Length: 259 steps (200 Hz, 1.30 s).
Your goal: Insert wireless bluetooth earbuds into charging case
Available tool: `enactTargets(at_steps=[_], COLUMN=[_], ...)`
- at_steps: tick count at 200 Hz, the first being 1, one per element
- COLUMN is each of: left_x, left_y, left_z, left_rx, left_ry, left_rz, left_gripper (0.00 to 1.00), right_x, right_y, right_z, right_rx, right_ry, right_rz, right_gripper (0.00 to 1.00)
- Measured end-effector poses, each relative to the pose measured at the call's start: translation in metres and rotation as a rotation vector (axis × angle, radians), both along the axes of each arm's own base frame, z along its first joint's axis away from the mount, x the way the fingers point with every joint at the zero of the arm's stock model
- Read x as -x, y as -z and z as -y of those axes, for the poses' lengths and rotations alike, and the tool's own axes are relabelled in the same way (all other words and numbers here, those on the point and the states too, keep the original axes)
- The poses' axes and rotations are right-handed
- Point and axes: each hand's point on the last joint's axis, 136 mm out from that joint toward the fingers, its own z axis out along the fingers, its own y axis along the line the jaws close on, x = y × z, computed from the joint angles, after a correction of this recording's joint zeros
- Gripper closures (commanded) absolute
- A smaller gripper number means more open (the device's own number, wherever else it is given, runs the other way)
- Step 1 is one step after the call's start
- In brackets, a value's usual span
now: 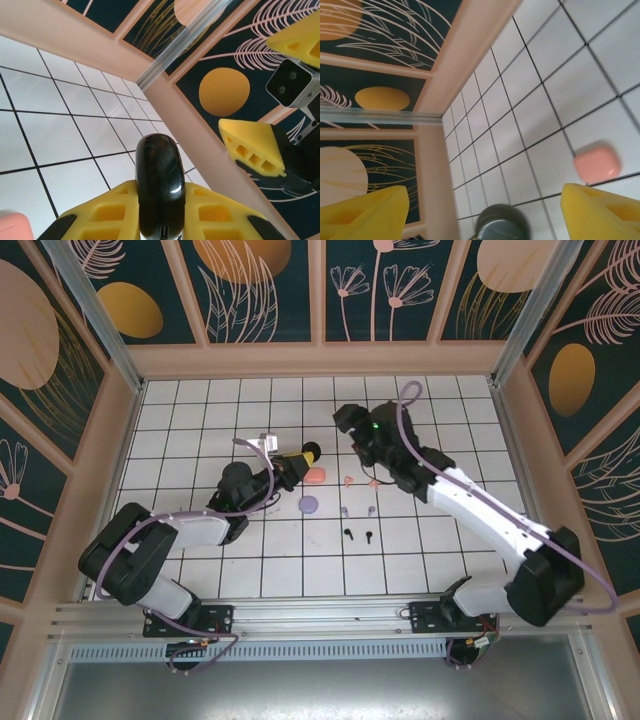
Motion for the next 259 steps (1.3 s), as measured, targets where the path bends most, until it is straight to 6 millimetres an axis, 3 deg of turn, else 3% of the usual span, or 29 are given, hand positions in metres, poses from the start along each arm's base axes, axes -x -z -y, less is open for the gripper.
enactTargets(at_steps=[21,36,76,115,185,259], left_x=[0.001,0.003,0.013,0.032,0.053,0.057], left_y=[-0.013,-0.021,-0.022,-0.014,-0.021,-0.026], left_z=[0.008,0.013,0.026,0.034,0.043,0.044], left_rx=[-0.060,-0.099,-0.182,-0.202,-0.163,-0.143], left_ry=[0.046,0.081,0.197,0.322,0.464,0.489], left_rz=[0.040,0.066,0.095,0.066,0.061,0.061], left_gripper=[1.00,1.00,1.00,1.00,1.00,1.00], right_x=[0.006,0.014,0.050,0.067,0.070,0.069], right_y=[0.006,0.014,0.012,0.008,0.025,0.038], right_z=[0.024,0.030,0.017,0.001,-0.006,-0.012], right_rx=[0.107,0.185,0.284,0.287,0.273,0.248], right_ry=[-0.074,-0.147,-0.401,-0.554,-0.637,-0.658], right_rz=[0.101,0.169,0.387,0.515,0.532,0.526], right_gripper=[0.21,0.21,0.21,0.24,0.27,0.35])
